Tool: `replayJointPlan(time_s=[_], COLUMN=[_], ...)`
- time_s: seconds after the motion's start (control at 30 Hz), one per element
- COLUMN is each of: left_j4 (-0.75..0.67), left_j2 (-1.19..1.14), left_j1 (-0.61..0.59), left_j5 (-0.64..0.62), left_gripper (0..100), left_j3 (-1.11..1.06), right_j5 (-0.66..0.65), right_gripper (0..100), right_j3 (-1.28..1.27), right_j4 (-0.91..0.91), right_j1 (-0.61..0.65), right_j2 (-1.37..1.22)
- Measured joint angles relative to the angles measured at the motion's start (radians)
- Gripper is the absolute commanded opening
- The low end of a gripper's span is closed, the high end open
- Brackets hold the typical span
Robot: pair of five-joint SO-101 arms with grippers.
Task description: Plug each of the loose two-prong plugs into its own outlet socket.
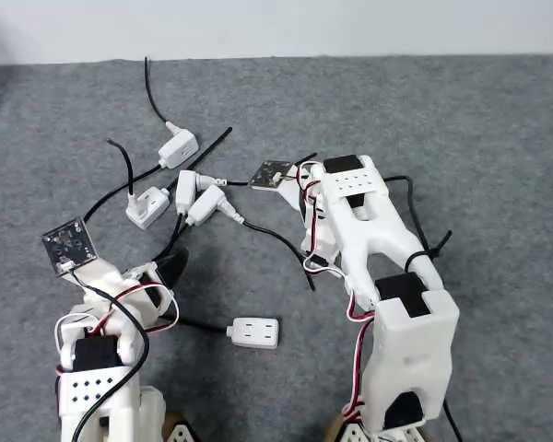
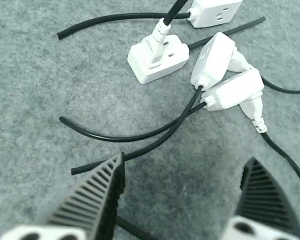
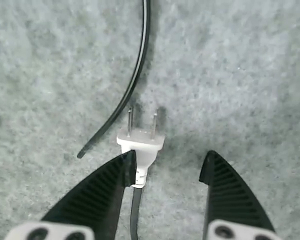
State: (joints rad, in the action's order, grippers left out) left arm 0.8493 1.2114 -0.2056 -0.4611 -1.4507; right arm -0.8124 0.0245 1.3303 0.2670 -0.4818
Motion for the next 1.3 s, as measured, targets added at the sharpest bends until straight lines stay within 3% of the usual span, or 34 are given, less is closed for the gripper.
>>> replayJointPlan(time_s=[1.13,1.3], left_j4=[0.000,0.000], left_j2=[0.000,0.000], left_j1=[0.000,0.000], left_j5=[0.000,0.000], left_gripper=[35,35], left_j3=[0.000,0.000], right_j5=[0.083,0.084], right_gripper=[20.4,20.4], right_j3=[0.002,-0.091], right_j4=[0.066,-0.006], right_j1=[0.066,0.068], right_j2=[0.071,0.071])
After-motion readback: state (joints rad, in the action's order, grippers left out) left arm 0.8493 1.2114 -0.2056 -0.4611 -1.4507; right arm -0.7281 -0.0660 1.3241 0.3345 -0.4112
